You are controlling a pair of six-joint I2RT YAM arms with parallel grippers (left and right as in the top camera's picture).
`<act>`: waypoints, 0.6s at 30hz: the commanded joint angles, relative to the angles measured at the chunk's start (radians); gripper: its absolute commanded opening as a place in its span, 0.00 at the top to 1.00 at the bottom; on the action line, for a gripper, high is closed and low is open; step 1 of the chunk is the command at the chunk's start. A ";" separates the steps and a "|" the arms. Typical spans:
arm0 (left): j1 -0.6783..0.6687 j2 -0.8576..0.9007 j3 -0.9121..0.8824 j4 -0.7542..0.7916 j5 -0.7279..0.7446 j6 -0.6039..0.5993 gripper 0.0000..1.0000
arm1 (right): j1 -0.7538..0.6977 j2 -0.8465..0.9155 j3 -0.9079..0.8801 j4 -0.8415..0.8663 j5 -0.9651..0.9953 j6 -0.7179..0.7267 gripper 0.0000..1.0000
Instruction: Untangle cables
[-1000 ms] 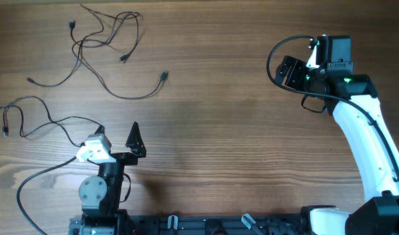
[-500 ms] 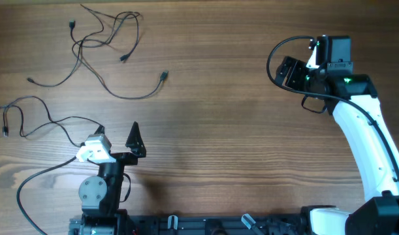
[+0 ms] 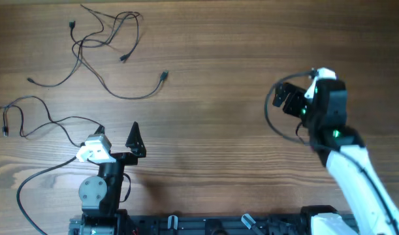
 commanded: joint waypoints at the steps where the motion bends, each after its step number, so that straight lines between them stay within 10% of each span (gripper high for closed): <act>1: 0.002 -0.010 -0.003 -0.007 0.011 0.006 0.00 | -0.002 -0.114 -0.189 0.179 0.010 0.087 0.00; 7: 0.002 -0.010 -0.003 -0.007 0.012 0.006 0.00 | -0.002 -0.314 -0.443 0.451 0.022 0.109 0.00; 18: 0.002 -0.010 -0.003 -0.007 0.012 0.006 0.00 | -0.002 -0.633 -0.607 0.462 0.092 0.079 0.00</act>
